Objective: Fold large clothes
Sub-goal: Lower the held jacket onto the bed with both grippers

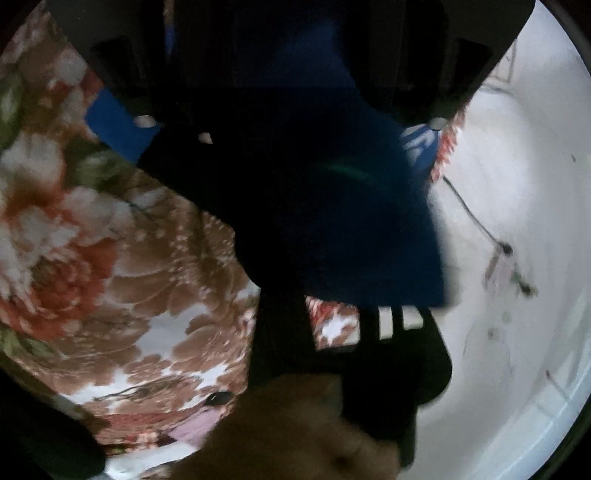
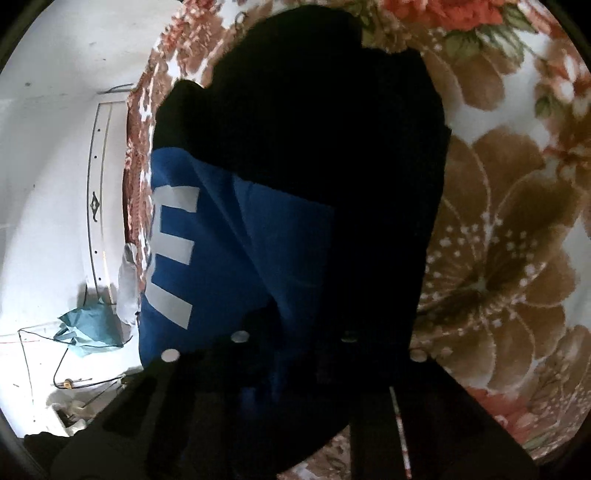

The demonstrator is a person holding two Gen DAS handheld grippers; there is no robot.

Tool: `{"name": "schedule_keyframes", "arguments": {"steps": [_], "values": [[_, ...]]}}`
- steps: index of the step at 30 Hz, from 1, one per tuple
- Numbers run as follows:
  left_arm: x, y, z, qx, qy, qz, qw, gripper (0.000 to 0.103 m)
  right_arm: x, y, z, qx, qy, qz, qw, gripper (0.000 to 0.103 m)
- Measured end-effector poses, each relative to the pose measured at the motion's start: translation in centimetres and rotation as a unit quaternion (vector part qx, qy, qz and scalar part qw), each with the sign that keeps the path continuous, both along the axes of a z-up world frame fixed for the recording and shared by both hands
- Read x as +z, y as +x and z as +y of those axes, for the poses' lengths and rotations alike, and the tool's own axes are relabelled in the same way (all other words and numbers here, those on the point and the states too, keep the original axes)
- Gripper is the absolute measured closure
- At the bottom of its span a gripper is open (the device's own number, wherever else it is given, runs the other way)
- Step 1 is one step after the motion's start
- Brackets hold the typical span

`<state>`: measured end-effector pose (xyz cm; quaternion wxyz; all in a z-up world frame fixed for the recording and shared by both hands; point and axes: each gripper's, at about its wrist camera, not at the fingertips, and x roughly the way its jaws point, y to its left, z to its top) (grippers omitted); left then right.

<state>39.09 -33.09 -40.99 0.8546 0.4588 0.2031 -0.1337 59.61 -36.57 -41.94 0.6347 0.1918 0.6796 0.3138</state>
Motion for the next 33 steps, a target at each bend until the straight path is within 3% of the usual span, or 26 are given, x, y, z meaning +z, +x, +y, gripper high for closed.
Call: {"name": "schedule_keyframes", "arguments": {"steps": [1, 2, 6, 9, 11, 13, 16, 18, 21, 26, 28, 30, 33], "values": [[0.1, -0.7, -0.2, -0.010, 0.004, 0.000, 0.9999, 0.031, 0.4, -0.1, -0.1, -0.003, 0.000, -0.008, 1.000, 0.090], [0.3, -1.5, -0.3, -0.016, 0.005, -0.001, 0.9999, 0.022, 0.7, -0.2, -0.3, -0.004, 0.001, -0.013, 1.000, 0.091], [2.4, -4.7, 0.6, -0.012, -0.020, 0.006, 0.9997, 0.020, 2.7, -0.5, -1.2, -0.011, 0.007, -0.034, 0.999, 0.095], [4.9, -6.7, 2.9, -0.001, -0.063, 0.021, 0.9978, 0.018, 5.0, -0.5, -2.1, -0.013, 0.016, -0.051, 0.998, 0.096], [7.1, -7.4, 5.3, 0.012, -0.102, 0.032, 0.9942, 0.017, 7.0, -0.6, -2.8, -0.012, 0.015, -0.067, 0.998, 0.096], [9.6, -7.5, 8.1, 0.025, -0.146, 0.040, 0.9882, 0.016, 8.2, -1.1, -2.5, 0.004, -0.020, -0.093, 0.995, 0.096], [12.5, -5.3, 12.0, 0.081, -0.189, 0.039, 0.9778, 0.013, 7.2, -1.2, -2.4, 0.002, -0.037, -0.087, 0.996, 0.096], [12.3, -3.4, 13.3, 0.105, -0.180, 0.048, 0.9770, 0.013, 6.0, -1.0, -2.6, -0.016, -0.029, -0.068, 0.997, 0.096], [10.1, -3.9, 12.3, 0.049, -0.108, 0.037, 0.9922, 0.015, 5.4, -0.8, -2.1, -0.034, -0.023, -0.059, 0.997, 0.096], [3.8, -5.7, 10.2, 0.027, -0.038, 0.079, 0.9958, 0.013, 5.2, -0.8, -1.6, -0.032, -0.032, -0.063, 0.997, 0.096], [2.8, -5.4, 9.8, 0.043, -0.042, 0.056, 0.9966, 0.013, 4.9, -0.8, -1.5, -0.028, -0.046, -0.065, 0.996, 0.096], [3.0, -3.6, 10.1, 0.092, -0.068, 0.038, 0.9927, 0.020, 4.6, -0.9, -1.1, -0.019, -0.065, -0.068, 0.995, 0.096], [2.5, -1.4, 11.2, 0.122, -0.074, 0.051, 0.9884, 0.021, 4.2, -1.1, -0.7, -0.002, -0.093, -0.077, 0.993, 0.096]]}}
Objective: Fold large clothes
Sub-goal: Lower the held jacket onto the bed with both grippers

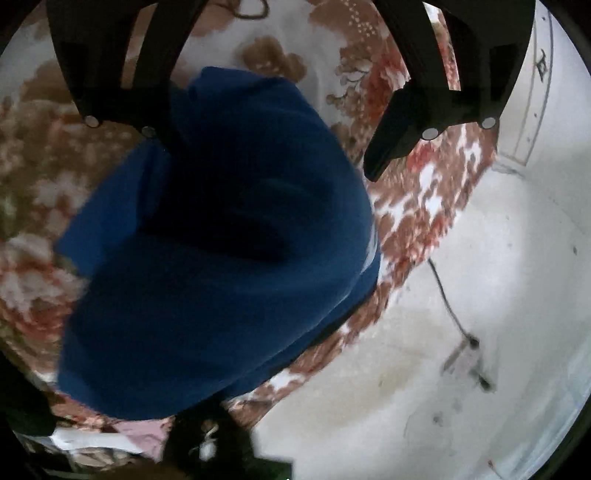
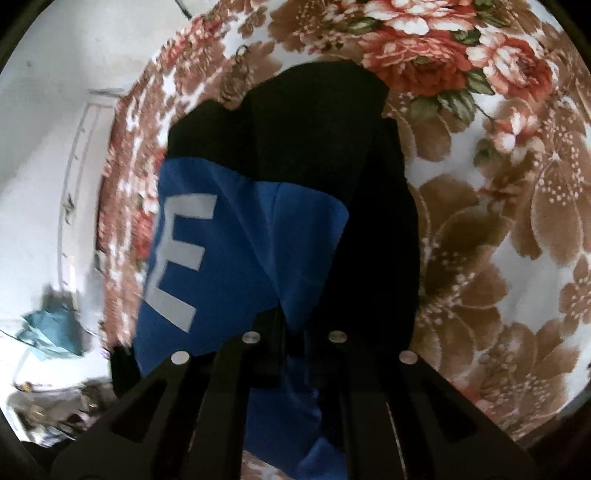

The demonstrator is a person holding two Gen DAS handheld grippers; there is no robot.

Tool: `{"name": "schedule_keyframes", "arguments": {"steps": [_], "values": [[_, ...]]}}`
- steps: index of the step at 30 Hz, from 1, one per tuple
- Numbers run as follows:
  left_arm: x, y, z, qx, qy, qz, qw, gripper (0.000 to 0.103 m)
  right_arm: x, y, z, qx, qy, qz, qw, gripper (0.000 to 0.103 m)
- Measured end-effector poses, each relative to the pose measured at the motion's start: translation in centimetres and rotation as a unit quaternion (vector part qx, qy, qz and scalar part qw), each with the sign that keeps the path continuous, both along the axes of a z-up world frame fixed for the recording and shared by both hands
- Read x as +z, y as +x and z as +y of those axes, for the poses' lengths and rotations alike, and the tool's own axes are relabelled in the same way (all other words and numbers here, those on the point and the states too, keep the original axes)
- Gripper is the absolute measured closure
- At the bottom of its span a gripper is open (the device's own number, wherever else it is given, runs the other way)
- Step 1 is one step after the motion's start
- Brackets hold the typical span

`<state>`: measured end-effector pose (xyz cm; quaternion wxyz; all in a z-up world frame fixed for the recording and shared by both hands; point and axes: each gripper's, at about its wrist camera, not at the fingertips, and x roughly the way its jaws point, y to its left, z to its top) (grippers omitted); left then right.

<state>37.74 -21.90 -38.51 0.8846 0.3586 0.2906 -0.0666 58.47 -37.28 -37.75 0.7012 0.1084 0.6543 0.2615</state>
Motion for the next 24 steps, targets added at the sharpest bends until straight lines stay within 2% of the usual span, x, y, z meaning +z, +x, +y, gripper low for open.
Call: {"name": "schedule_keyframes", "arguments": {"steps": [1, 3, 5, 7, 10, 14, 18, 21, 22, 24], "values": [[-0.1, 0.0, 0.1, -0.003, 0.009, -0.006, 0.9999, 0.022, -0.2, -0.1, 0.0, 0.000, -0.007, -0.001, 1.000, 0.096], [-0.1, -0.2, 0.5, -0.008, 0.016, -0.013, 0.9998, 0.032, -0.8, -0.2, -0.2, -0.012, -0.010, 0.005, 1.000, 0.096], [-0.3, -0.5, 1.7, -0.002, 0.008, -0.012, 0.9999, 0.049, -1.9, -0.3, -0.4, -0.031, -0.001, 0.023, 0.999, 0.096], [-0.7, -0.4, 2.7, 0.009, -0.008, 0.002, 0.9999, 0.060, -3.0, -0.5, -0.5, -0.038, 0.002, 0.035, 0.999, 0.096], [-1.2, -0.3, 3.4, 0.023, -0.035, 0.007, 0.9991, 0.068, -4.5, -1.1, -1.2, -0.048, 0.003, 0.045, 0.998, 0.096], [-1.9, -0.1, 4.2, 0.037, -0.059, -0.005, 0.9975, 0.070, -5.7, -1.5, -1.2, -0.047, -0.008, 0.046, 0.998, 0.095], [-3.5, 0.7, 6.6, 0.085, -0.116, 0.024, 0.9893, 0.070, -7.0, -1.6, -0.3, -0.047, -0.011, 0.051, 0.998, 0.093], [-3.3, 0.5, 6.5, 0.074, -0.115, 0.016, 0.9905, 0.070, -7.1, -1.5, 0.3, -0.040, -0.030, 0.038, 0.998, 0.092], [-2.9, 0.3, 6.4, 0.068, -0.117, 0.018, 0.9906, 0.067, -6.7, -1.5, 0.5, -0.034, -0.037, 0.026, 0.998, 0.091], [-1.5, -0.5, 5.9, 0.039, -0.099, 0.016, 0.9942, 0.049, -5.5, -1.8, 0.9, -0.020, -0.066, -0.003, 0.998, 0.086]]}}
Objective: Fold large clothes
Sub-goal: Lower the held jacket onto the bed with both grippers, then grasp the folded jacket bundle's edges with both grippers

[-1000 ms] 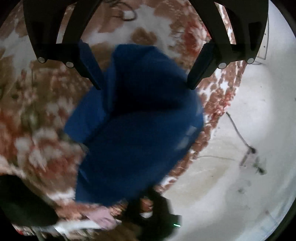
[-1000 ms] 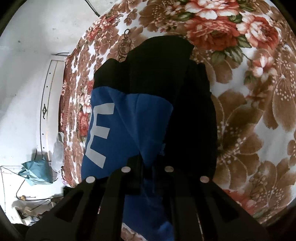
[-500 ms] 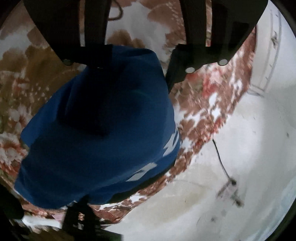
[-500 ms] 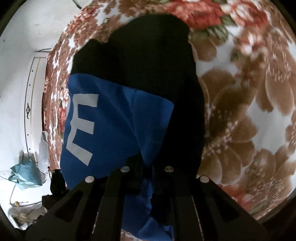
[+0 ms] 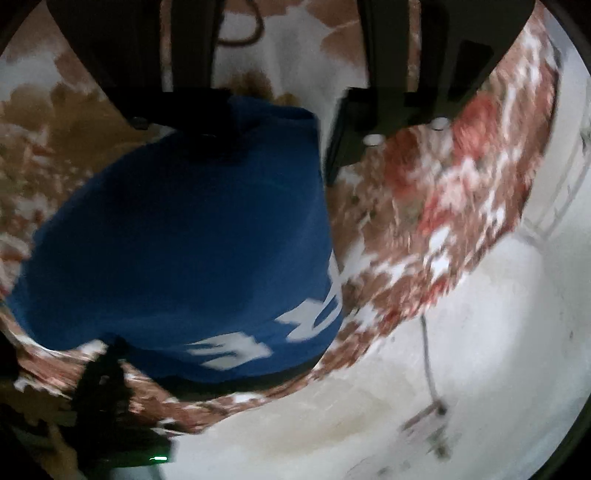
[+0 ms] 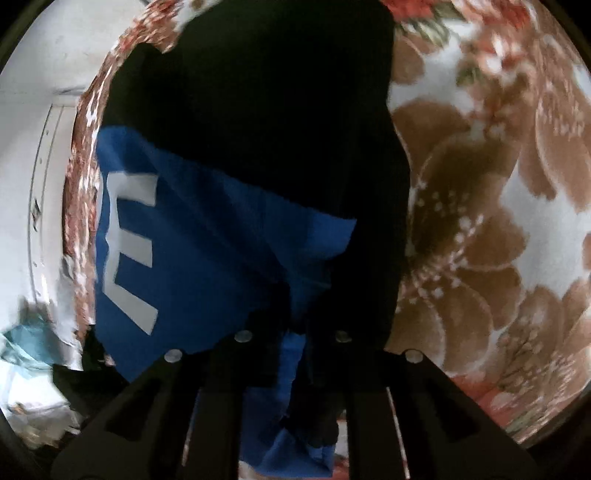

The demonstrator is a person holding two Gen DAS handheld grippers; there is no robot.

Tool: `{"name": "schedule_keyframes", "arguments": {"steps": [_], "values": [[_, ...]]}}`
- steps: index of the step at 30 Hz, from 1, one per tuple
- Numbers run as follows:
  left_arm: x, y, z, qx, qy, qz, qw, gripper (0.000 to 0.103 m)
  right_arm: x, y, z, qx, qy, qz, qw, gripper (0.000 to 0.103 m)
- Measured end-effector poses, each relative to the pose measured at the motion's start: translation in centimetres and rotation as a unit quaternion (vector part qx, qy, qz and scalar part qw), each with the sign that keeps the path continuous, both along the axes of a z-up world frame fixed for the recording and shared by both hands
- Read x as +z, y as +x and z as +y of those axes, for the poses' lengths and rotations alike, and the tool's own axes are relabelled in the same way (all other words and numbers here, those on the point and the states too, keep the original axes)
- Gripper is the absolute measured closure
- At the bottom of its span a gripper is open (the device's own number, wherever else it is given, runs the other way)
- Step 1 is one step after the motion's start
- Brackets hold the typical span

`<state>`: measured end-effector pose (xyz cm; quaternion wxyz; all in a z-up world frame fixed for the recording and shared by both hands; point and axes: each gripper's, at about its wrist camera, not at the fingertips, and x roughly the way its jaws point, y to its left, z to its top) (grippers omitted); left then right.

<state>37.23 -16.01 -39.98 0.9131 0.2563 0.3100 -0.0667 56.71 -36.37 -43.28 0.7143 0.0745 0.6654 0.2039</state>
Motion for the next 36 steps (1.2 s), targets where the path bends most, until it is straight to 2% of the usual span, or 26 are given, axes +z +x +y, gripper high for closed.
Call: {"name": "schedule_keyframes", "arguments": {"steps": [1, 2, 4, 5, 6, 8, 9, 10, 13, 15, 17, 19, 21, 23, 24, 28, 32, 34, 36], "values": [[0.6, -0.7, -0.1, -0.008, 0.001, -0.002, 1.0000, 0.029, 0.8, -0.2, 0.1, 0.003, -0.013, -0.014, 1.000, 0.083], [1.8, -1.4, 0.1, -0.018, -0.006, -0.005, 0.9998, 0.019, 1.8, -0.4, 0.0, 0.004, -0.022, -0.026, 0.999, 0.077], [4.0, -2.4, 0.8, -0.030, -0.018, 0.004, 0.9994, 0.018, 3.6, -0.9, 0.0, 0.000, -0.034, -0.040, 0.999, 0.059], [5.1, -2.7, 1.1, -0.034, -0.022, 0.011, 0.9991, 0.017, 5.2, -1.3, 0.0, -0.003, -0.035, -0.055, 0.998, 0.042], [6.5, -3.0, 1.4, -0.040, -0.029, 0.013, 0.9987, 0.017, 6.2, -1.5, 0.1, -0.004, -0.034, -0.065, 0.997, 0.030], [8.6, -3.1, 1.9, -0.042, -0.041, 0.008, 0.9982, 0.012, 8.9, -1.9, 0.5, -0.006, -0.033, -0.097, 0.995, 0.022], [9.6, -2.8, 2.0, -0.041, -0.048, 0.004, 0.9980, 0.011, 10.1, -2.1, 0.7, -0.012, -0.031, -0.115, 0.993, 0.014], [10.6, -2.1, 2.0, -0.036, -0.054, -0.002, 0.9979, 0.010, 11.7, -1.7, 1.2, -0.023, -0.024, -0.140, 0.990, 0.010], [11.6, 1.4, 2.0, -0.010, -0.071, -0.016, 0.9973, 0.010, 13.5, 0.7, 3.4, -0.046, -0.017, -0.184, 0.982, 0.007], [10.7, 3.9, 1.6, 0.000, -0.076, -0.010, 0.9970, 0.010, 12.9, 2.8, 4.7, -0.066, -0.035, -0.205, 0.976, 0.005], [9.3, 5.6, 0.9, -0.006, -0.065, 0.002, 0.9979, 0.010, 11.2, 5.5, 5.5, -0.079, -0.075, -0.211, 0.971, 0.005], [7.1, 6.9, 0.2, -0.026, -0.055, 0.031, 0.9976, 0.011, 8.6, 7.1, 5.7, -0.085, -0.112, -0.194, 0.971, 0.005], [5.8, 7.2, 0.0, -0.043, -0.058, 0.043, 0.9965, 0.011, 5.2, 8.5, 5.1, -0.086, -0.142, -0.154, 0.974, 0.005], [4.7, 7.6, 0.3, -0.045, -0.077, 0.069, 0.9936, 0.011, 3.1, 8.8, 3.9, -0.087, -0.134, -0.139, 0.977, 0.006], [4.4, 7.7, 0.4, -0.045, -0.080, 0.079, 0.9927, 0.011, 2.0, 9.0, 3.1, -0.085, -0.113, -0.135, 0.981, 0.005], [2.2, 8.0, 0.1, -0.050, -0.054, 0.091, 0.9931, 0.011, -1.0, 9.4, 1.9, -0.068, -0.090, -0.132, 0.985, 0.005], [0.5, 8.2, -0.1, -0.046, -0.058, 0.099, 0.9924, 0.009, -0.8, 8.4, 2.3, -0.057, -0.100, -0.156, 0.981, 0.005], [1.0, 9.0, 0.3, -0.029, -0.078, 0.118, 0.9895, 0.006, 0.3, 7.7, 2.3, -0.057, -0.107, -0.169, 0.978, 0.005], [2.5, 9.5, 0.4, -0.011, -0.083, 0.129, 0.9881, 0.005, 2.7, 6.3, 2.1, -0.062, -0.124, -0.199, 0.970, 0.005]]}}
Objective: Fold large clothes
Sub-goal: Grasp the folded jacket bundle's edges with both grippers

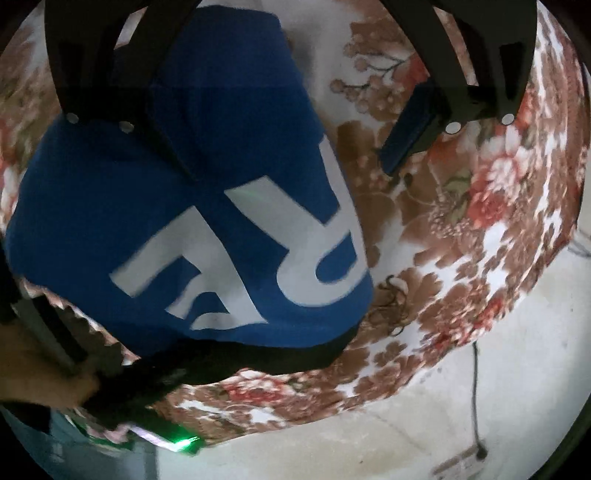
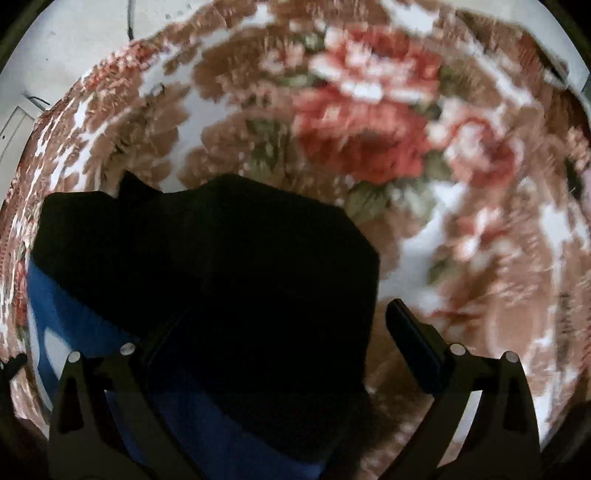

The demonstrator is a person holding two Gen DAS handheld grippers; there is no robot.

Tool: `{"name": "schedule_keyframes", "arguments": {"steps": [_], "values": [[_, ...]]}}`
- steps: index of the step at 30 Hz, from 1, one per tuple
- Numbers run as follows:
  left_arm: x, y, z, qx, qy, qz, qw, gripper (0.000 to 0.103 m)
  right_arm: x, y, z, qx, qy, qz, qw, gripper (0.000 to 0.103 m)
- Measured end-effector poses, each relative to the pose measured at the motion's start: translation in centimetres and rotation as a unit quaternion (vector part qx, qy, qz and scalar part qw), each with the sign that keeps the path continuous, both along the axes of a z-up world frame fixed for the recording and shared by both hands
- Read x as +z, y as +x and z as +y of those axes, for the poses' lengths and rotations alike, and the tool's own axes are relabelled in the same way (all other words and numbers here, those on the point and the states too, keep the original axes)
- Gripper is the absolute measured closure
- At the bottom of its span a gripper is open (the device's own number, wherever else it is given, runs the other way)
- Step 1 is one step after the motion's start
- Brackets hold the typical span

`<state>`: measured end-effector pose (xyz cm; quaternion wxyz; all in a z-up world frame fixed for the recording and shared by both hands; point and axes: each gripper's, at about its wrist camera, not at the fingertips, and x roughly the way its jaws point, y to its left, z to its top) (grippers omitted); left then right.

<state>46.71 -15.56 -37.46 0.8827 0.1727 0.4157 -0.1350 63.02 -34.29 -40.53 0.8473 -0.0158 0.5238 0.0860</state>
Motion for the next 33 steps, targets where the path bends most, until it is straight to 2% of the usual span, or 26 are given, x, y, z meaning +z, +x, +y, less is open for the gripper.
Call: {"name": "schedule_keyframes", "arguments": {"steps": [3, 6, 9, 12, 15, 17, 18, 20, 23, 28, 31, 33], "values": [[2.6, 0.1, 0.0, 0.025, -0.002, -0.005, 0.9997, 0.007, 3.7, -3.6, -0.1, 0.017, 0.031, -0.032, 0.999, 0.005], [5.1, 0.5, -0.5, 0.038, -0.023, -0.006, 0.9990, 0.007, 5.4, -7.7, 0.8, 0.037, 0.053, -0.040, 0.997, 0.005], [6.1, 1.4, -1.8, 0.033, -0.041, -0.008, 0.9986, 0.007, 4.1, -11.3, 1.7, 0.045, 0.046, -0.027, 0.998, 0.005], [5.0, 2.6, -2.8, 0.027, -0.043, 0.012, 0.9986, 0.007, 0.3, -13.5, 2.2, 0.048, 0.016, -0.001, 0.999, 0.005], [2.5, 3.9, -3.5, 0.025, -0.034, 0.046, 0.9980, 0.007, -2.5, -14.2, 0.8, 0.033, 0.037, 0.023, 0.999, 0.005], [-0.1, 4.7, -3.5, 0.030, -0.028, 0.090, 0.9951, 0.006, -3.4, -14.7, 0.6, 0.039, 0.032, 0.016, 0.999, 0.005], [-1.6, 5.1, -2.8, 0.040, -0.039, 0.111, 0.9922, 0.004, -3.9, -14.9, 0.6, 0.049, 0.026, 0.018, 0.998, 0.005], [-2.7, 5.4, -2.0, 0.049, -0.059, 0.124, 0.9893, 0.004, -4.5, -15.3, 0.3, 0.044, 0.045, 0.030, 0.998, 0.005], [-2.3, 5.3, -1.8, 0.044, -0.060, 0.123, 0.9896, 0.004, -3.8, -15.4, -0.6, 0.034, 0.076, 0.051, 0.995, 0.005], [1.1, 5.5, 1.4, 0.067, -0.133, 0.143, 0.9784, 0.006, -1.4, -15.1, -4.9, -0.026, 0.166, 0.085, 0.982, 0.005], [2.1, 5.7, 4.0, 0.074, -0.157, 0.158, 0.9720, 0.005, -0.7, -14.7, -6.5, -0.032, 0.171, 0.094, 0.980, 0.005], [1.8, 6.1, 5.3, 0.077, -0.156, 0.171, 0.9697, 0.005, -0.3, -14.0, -7.2, -0.028, 0.164, 0.095, 0.981, 0.005]]}}
